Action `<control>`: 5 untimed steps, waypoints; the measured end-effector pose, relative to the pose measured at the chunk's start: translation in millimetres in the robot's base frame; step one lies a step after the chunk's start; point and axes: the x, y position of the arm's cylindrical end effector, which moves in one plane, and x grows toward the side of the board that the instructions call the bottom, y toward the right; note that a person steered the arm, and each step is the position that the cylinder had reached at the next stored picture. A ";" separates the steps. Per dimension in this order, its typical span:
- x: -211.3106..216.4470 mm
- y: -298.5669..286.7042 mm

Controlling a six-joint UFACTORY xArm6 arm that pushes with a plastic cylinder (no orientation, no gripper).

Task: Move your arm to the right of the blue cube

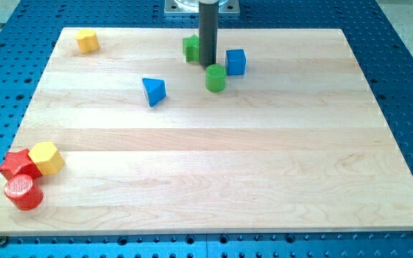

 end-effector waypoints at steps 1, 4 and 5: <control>-0.5 -25.9; -19.1 56.7; -21.7 73.1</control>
